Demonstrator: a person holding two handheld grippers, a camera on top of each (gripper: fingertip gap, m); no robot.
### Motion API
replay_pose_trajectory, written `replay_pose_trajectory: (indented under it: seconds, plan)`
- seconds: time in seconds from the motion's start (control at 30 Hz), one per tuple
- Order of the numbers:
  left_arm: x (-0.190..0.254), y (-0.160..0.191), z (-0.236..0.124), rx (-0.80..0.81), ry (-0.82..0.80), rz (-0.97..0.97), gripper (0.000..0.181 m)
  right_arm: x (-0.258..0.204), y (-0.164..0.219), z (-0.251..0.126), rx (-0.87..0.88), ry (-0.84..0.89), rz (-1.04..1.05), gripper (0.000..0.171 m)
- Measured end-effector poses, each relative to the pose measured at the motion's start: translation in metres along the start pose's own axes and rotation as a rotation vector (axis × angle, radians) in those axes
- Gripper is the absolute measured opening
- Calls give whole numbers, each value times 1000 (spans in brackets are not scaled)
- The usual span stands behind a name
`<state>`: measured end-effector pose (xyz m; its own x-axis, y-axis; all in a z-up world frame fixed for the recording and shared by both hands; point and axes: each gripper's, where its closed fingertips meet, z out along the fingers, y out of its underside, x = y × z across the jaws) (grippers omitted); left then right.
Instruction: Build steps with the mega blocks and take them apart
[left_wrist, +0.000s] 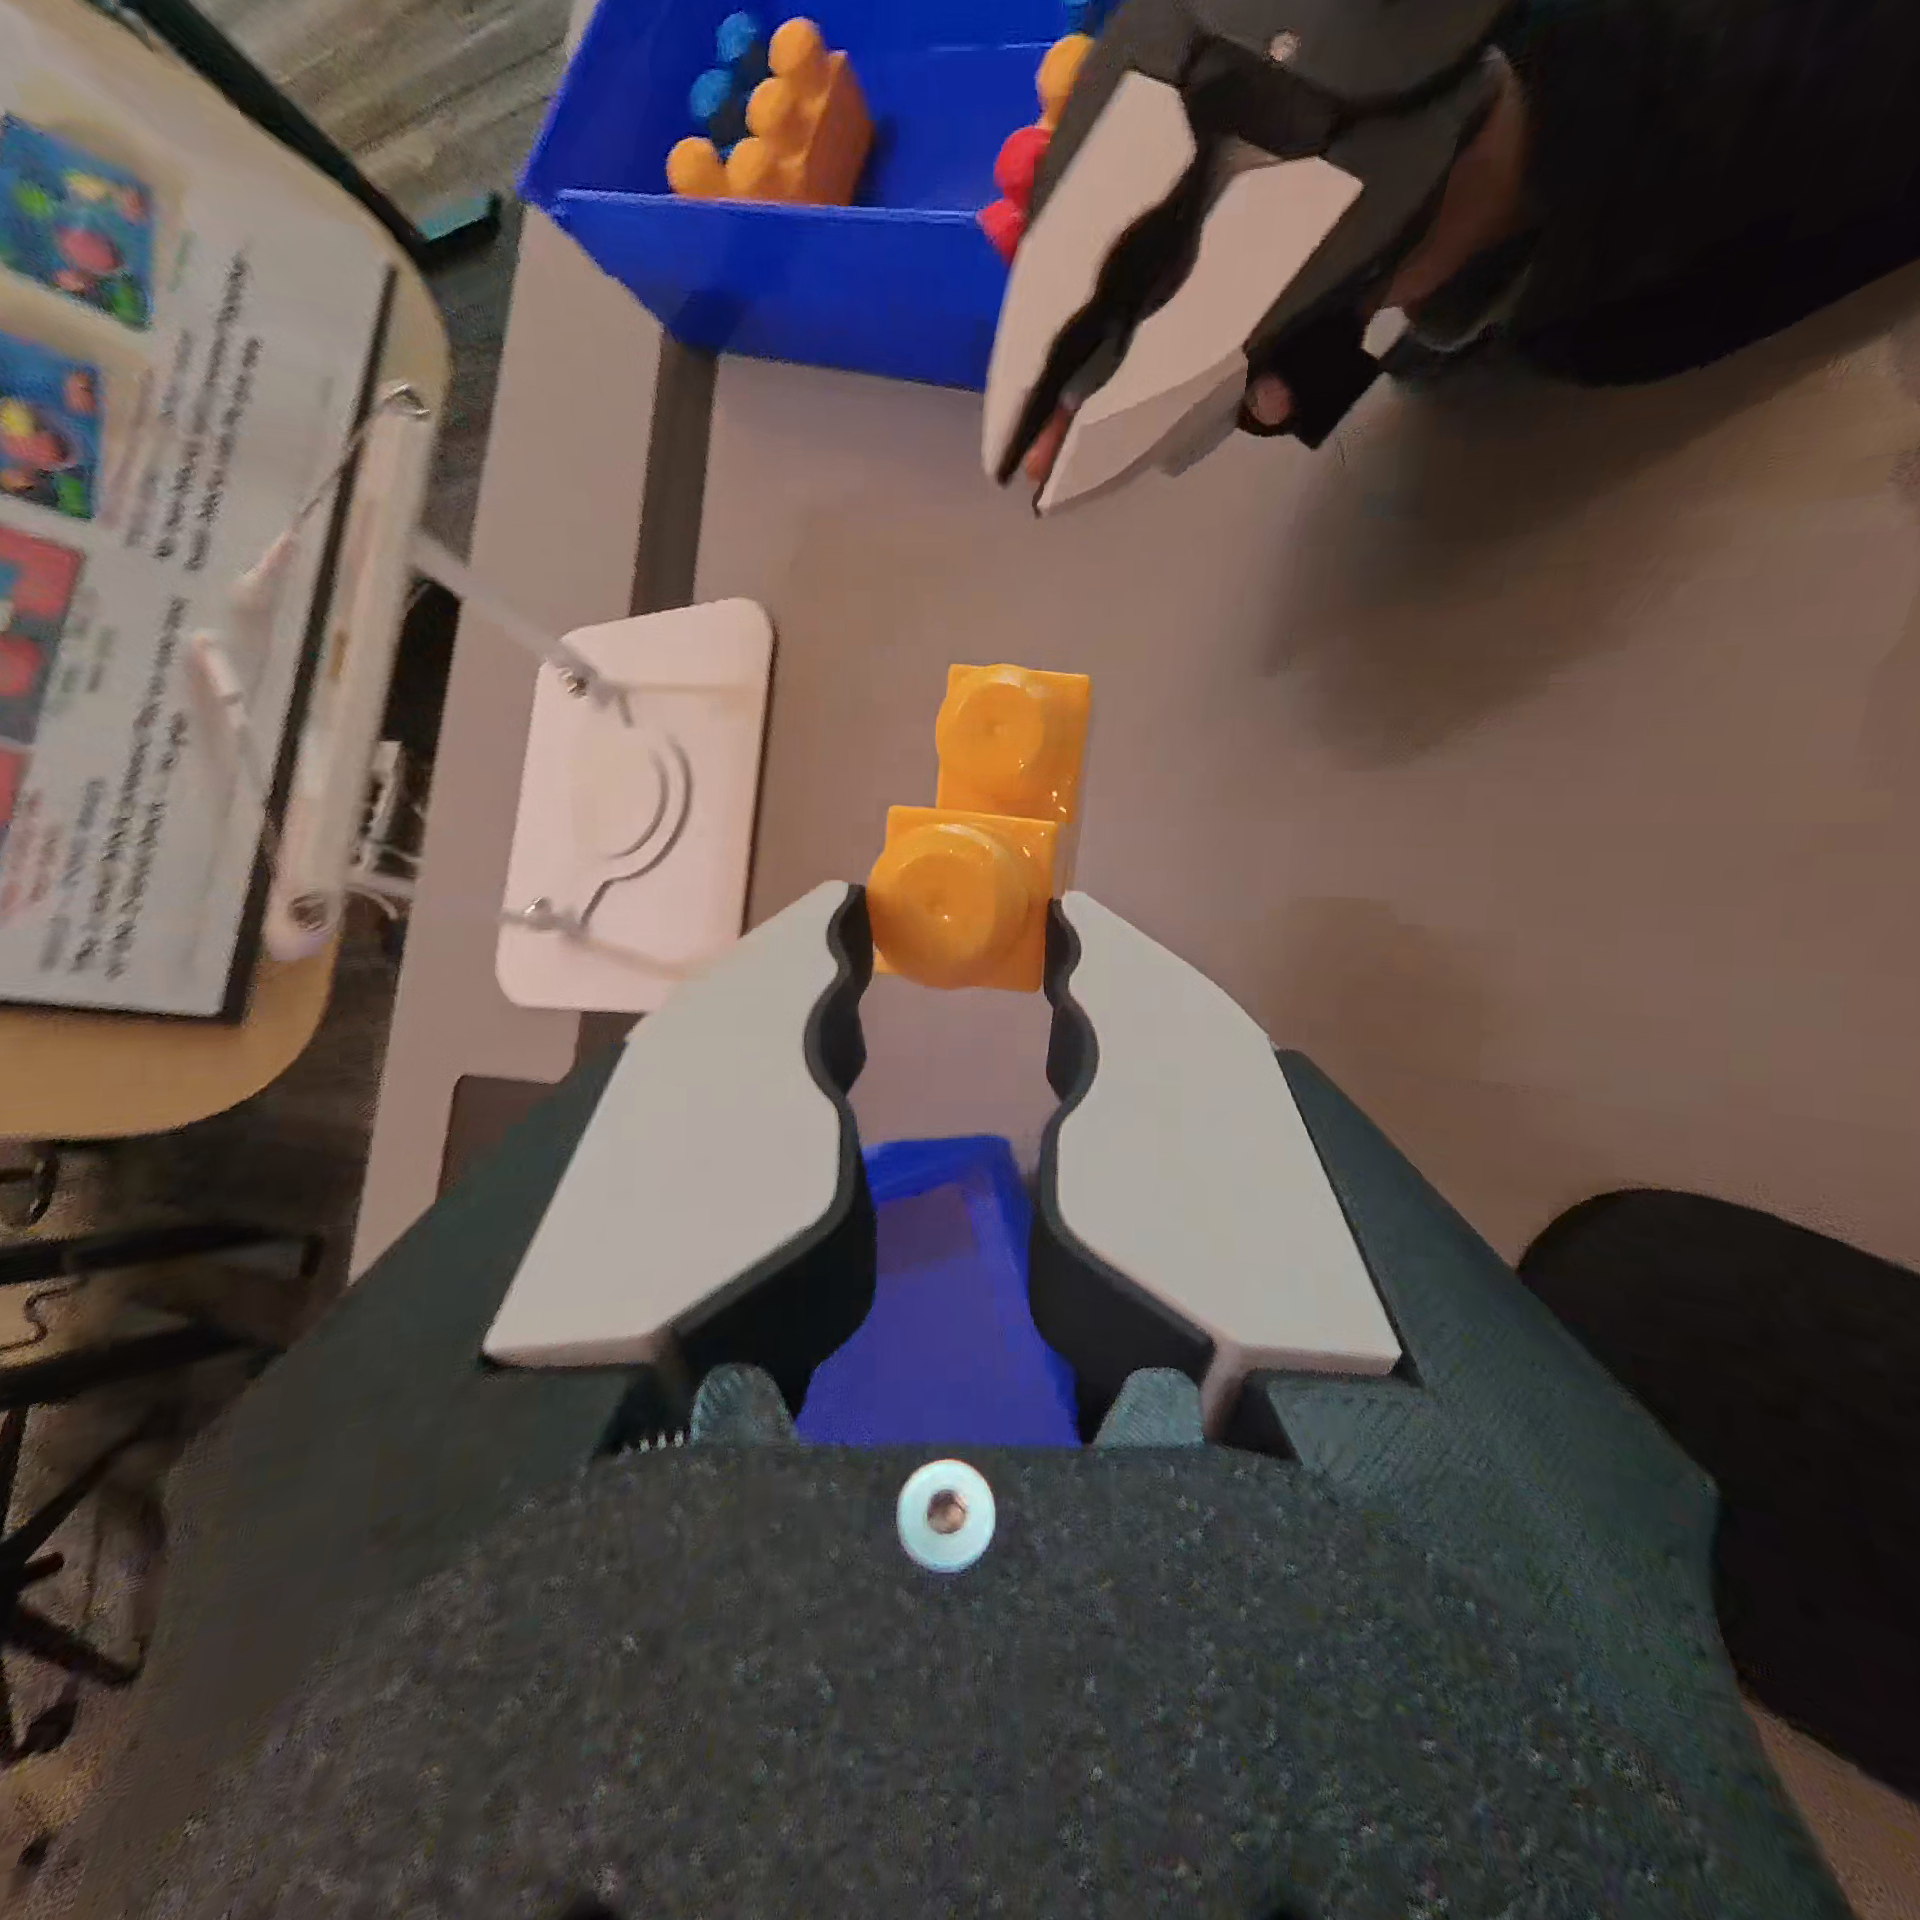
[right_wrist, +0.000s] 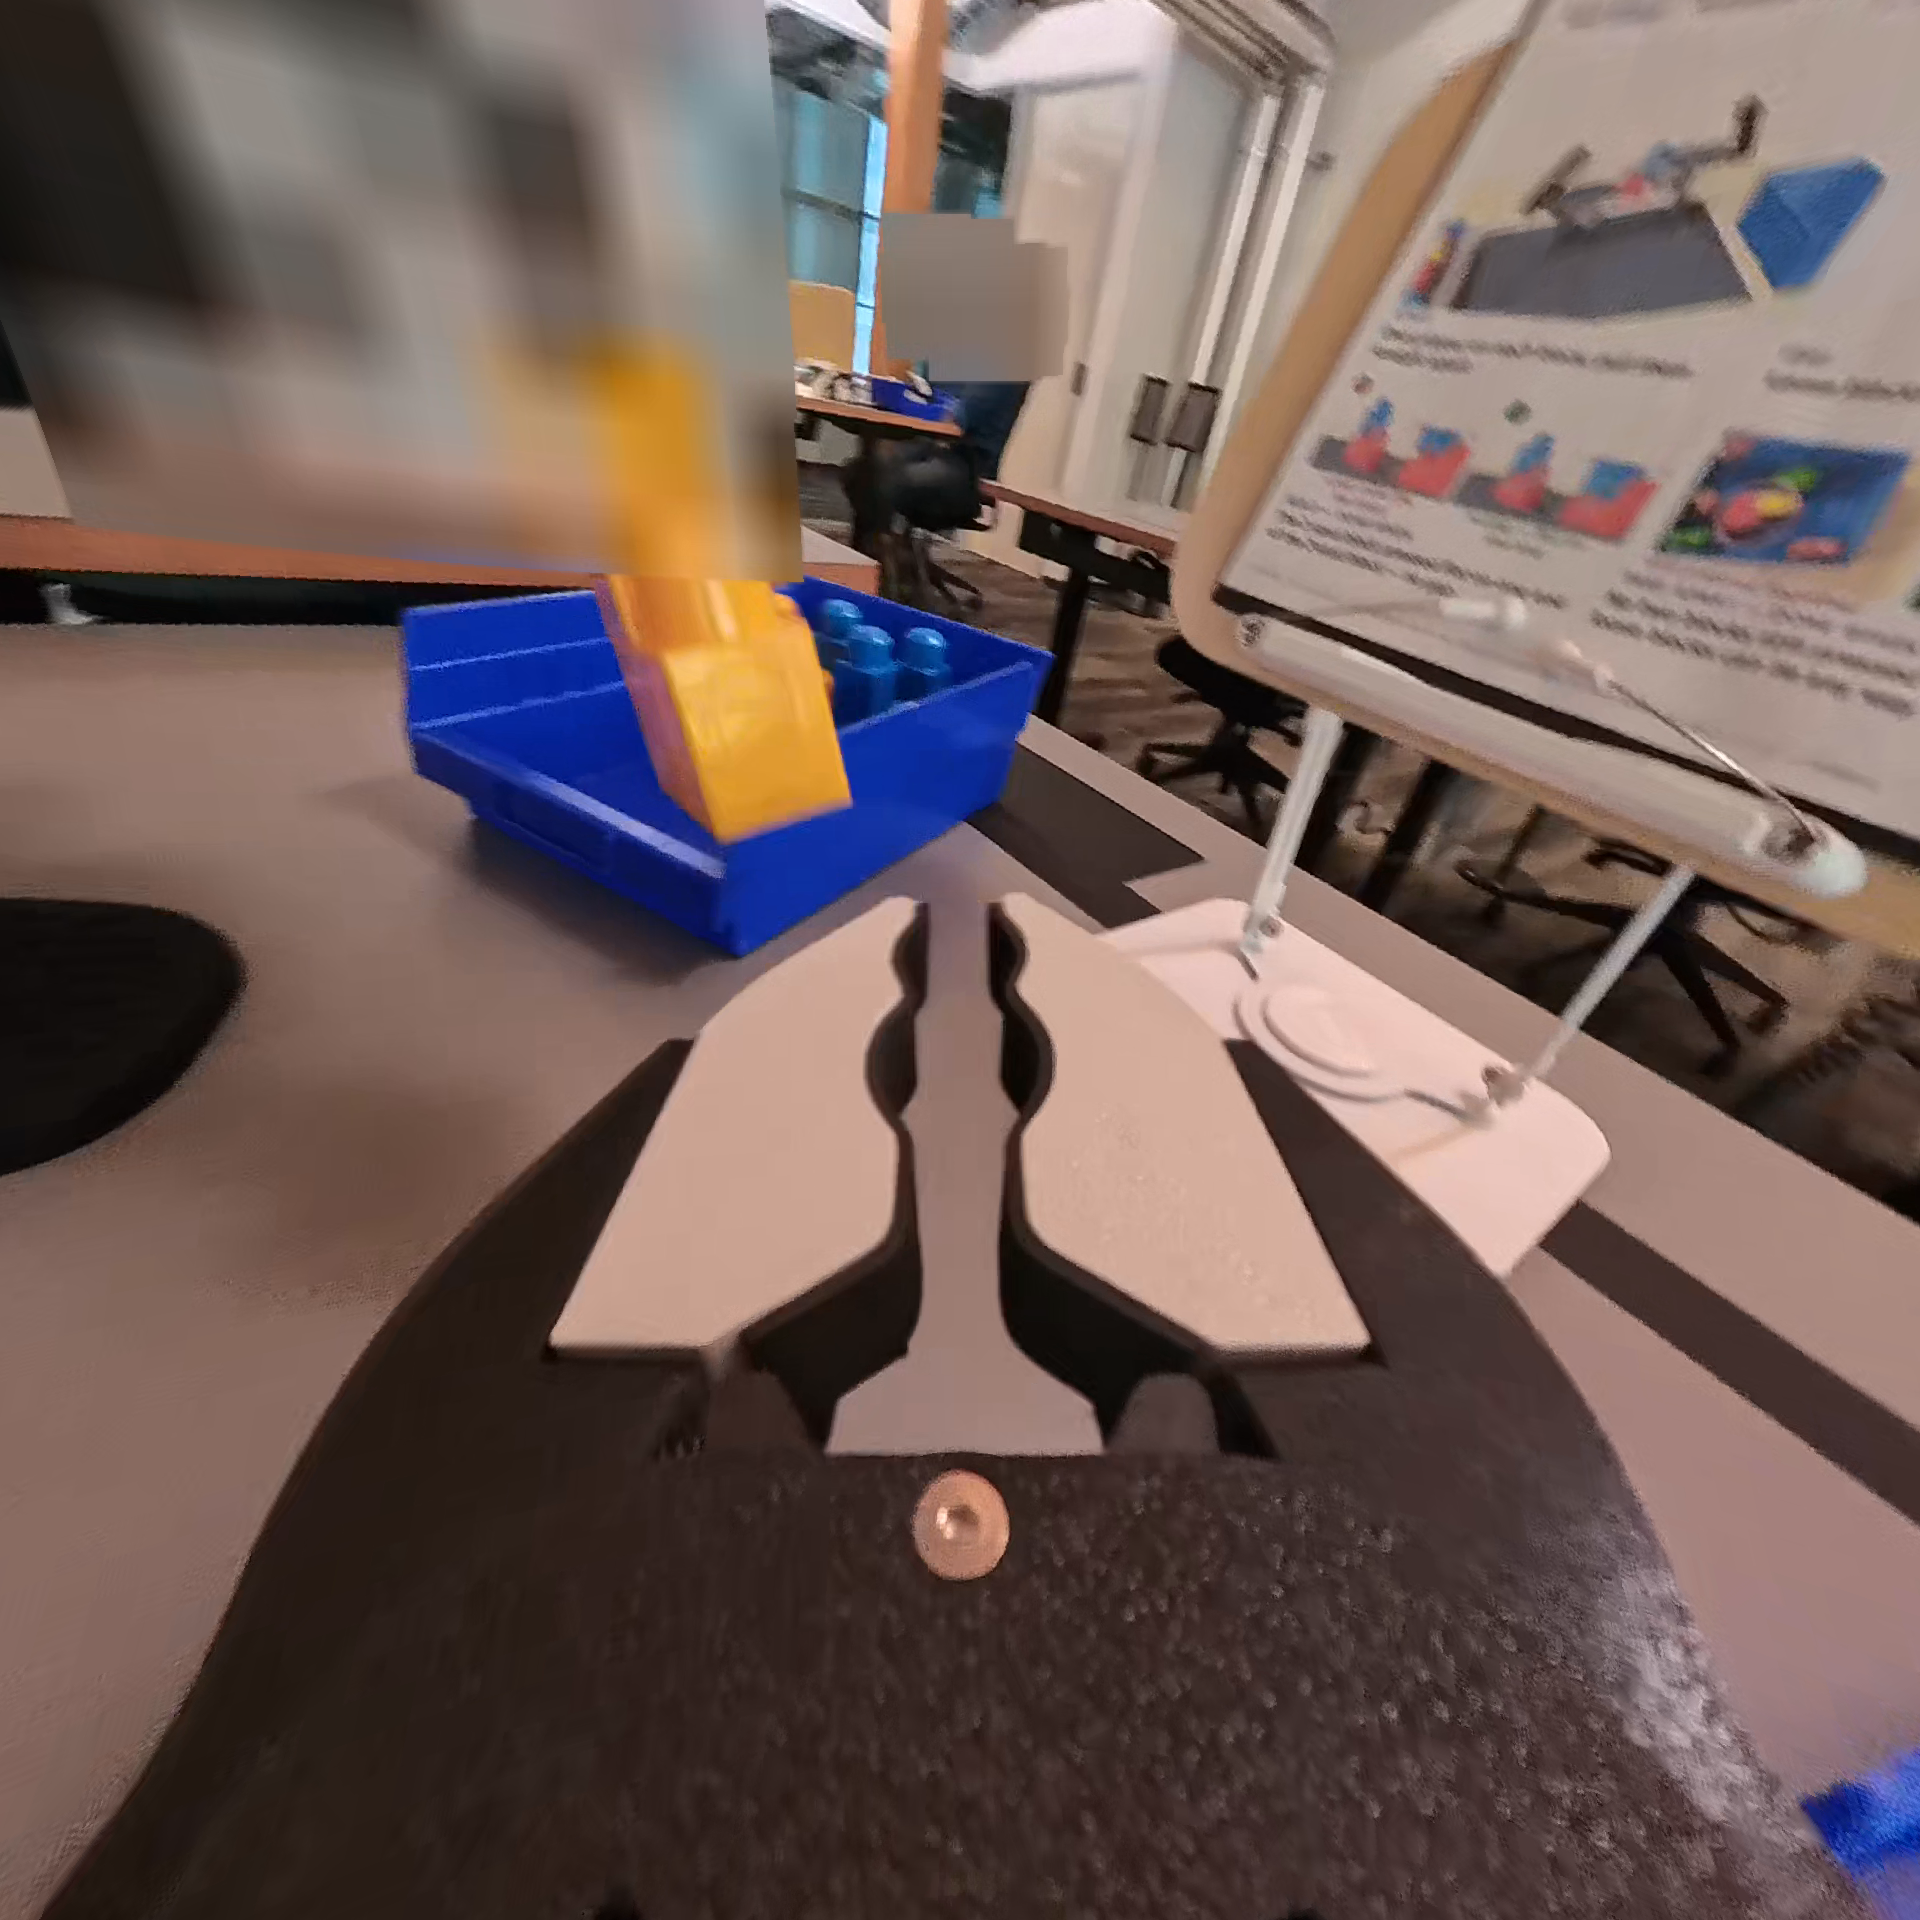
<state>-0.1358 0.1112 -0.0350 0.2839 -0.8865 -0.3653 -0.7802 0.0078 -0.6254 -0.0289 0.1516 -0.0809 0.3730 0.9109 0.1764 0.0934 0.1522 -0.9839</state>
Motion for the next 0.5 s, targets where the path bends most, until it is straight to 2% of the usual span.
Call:
replay_pose_trajectory:
  seconds: [0.1,0.2,0.33,0.5]
  plan:
    - [20,-1,17,9,44,15,32,-17,-10,-6,12,-116,-42,25]
    - [35,0,30,10,72,21,32,-35,-10,-12,-9,-228,-94,33]
    - [51,0,43,36,89,12,32,-57,3,-16,-98,-334,-147,44]
    - [66,-5,53,100,112,-4,31,-75,30,-7,-200,-387,-144,55]
